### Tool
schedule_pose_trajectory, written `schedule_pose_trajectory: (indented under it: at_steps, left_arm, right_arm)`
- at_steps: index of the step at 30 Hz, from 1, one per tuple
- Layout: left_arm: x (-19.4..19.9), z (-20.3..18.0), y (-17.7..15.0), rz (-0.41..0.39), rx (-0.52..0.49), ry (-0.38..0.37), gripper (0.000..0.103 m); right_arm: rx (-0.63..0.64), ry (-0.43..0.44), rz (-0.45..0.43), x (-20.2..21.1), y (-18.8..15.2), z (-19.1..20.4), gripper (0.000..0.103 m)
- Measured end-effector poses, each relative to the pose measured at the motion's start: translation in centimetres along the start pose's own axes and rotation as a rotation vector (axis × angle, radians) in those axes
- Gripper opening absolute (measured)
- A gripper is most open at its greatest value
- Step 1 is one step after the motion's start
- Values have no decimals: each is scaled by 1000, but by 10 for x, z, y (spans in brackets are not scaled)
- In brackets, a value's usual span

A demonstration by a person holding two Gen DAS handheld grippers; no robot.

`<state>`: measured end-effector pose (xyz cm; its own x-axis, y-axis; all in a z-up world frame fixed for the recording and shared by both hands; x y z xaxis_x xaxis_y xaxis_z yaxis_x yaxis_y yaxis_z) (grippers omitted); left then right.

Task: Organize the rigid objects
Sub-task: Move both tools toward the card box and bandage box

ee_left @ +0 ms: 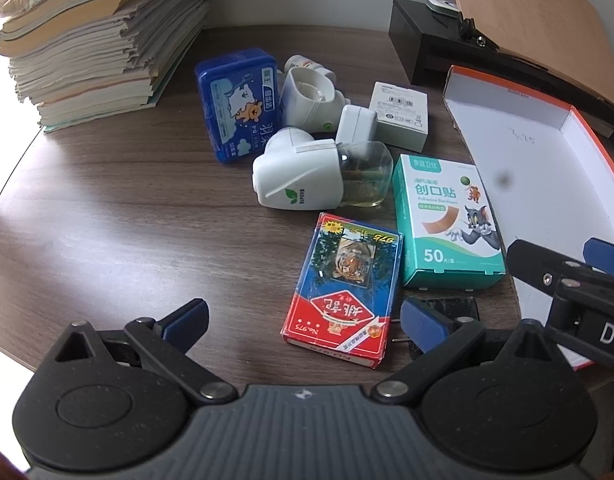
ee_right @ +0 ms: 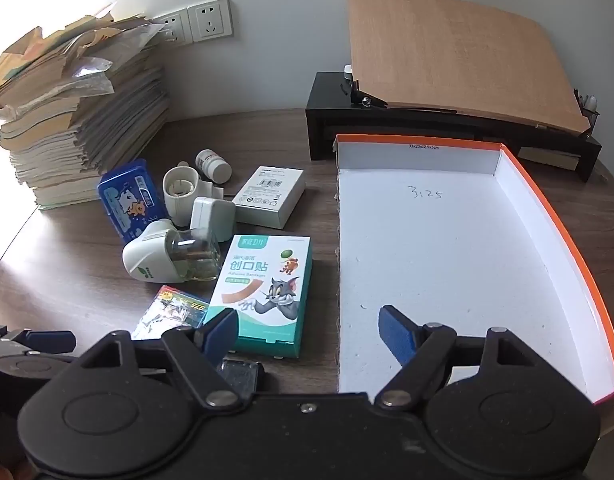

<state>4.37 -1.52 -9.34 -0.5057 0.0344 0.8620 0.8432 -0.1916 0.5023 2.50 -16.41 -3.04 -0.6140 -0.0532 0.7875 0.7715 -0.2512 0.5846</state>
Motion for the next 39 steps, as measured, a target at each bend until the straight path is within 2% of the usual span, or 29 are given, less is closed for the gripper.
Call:
schedule_pose_trajectory:
  at_steps: [28, 39]
  left_arm:
    - [-11, -6, -1, 16, -19, -6, 103]
    - [-15, -4, -2, 18, -24, -2, 103]
  right_arm:
    - [-19, 11, 0, -6, 1, 3, 91]
    - [3, -18, 11, -7, 0, 3, 91]
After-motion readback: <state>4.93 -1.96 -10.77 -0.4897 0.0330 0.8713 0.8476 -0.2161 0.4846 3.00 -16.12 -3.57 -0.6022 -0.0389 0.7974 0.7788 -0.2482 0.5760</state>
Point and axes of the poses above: each gripper's, at about its wrist camera, not at the fingertips, and x roughly against the way its jaws point, z to its left, y to its top, the point moved 7 cm from there along -x, roughly the way its jaws point, and after that the axes turned 6 degrees about -x, right-handed, at the moved point
